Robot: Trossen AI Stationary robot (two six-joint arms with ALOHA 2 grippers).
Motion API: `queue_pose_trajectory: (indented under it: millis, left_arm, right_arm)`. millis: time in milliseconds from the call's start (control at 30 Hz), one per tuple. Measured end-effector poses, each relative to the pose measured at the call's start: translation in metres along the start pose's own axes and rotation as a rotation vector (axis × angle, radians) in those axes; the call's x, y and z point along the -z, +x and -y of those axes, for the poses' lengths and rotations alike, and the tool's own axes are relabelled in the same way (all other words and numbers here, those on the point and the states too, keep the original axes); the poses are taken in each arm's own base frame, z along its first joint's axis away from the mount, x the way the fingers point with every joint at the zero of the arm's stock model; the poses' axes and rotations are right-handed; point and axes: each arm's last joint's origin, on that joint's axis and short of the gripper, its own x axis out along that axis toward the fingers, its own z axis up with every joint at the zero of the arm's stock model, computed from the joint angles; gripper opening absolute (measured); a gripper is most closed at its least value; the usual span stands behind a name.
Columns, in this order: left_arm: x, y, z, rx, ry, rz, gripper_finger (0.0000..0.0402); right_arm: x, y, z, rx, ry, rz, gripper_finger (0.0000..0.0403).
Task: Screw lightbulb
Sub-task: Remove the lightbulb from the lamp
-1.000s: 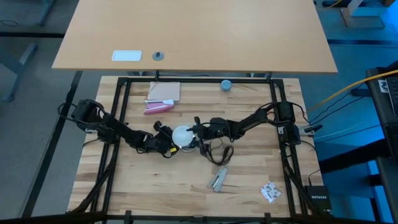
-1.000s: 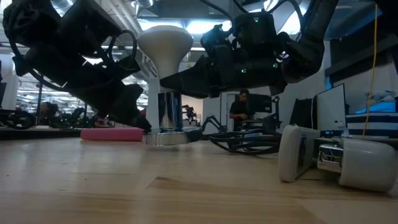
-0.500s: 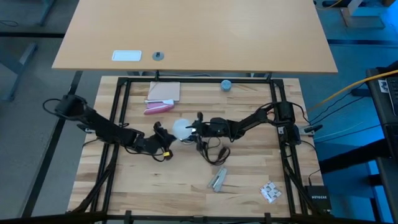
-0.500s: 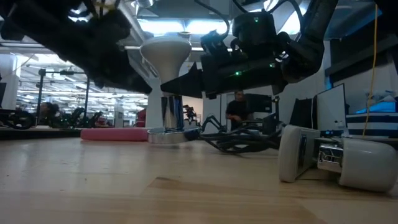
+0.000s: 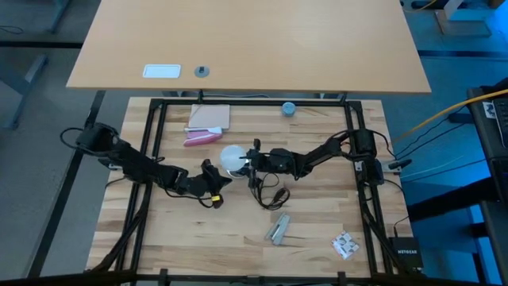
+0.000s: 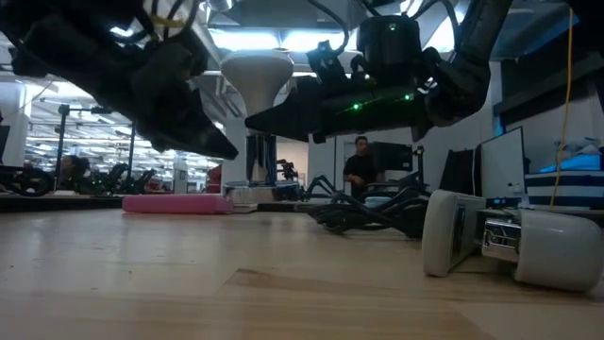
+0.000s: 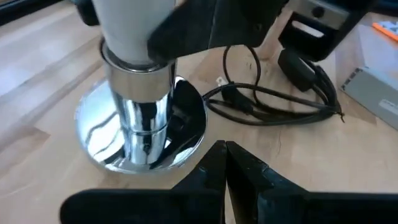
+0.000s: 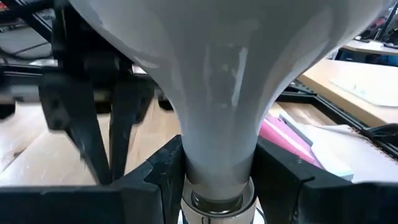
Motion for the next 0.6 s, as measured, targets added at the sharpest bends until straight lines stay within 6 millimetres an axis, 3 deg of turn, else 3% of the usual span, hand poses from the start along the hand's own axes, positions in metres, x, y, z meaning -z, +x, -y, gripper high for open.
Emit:
queue_pose_trajectory:
  millis: [233,400,600]
  left_arm:
    - [0.002,0.02,0.001,0.008,-0.028,0.081,0.0002]
    - [0.015,0.033,0.001,0.002,-0.059,0.056,0.0001]
    - [0.028,0.04,-0.006,-0.129,-0.066,0.051,0.0001]
  right_arm:
    - [-0.001,0.0,0.0,0.003,0.001,0.008,0.0162]
    - [-0.001,0.0,0.001,0.041,0.002,0.007,0.0162]
    - [-0.001,0.0,0.001,0.027,-0.002,0.009,0.0162]
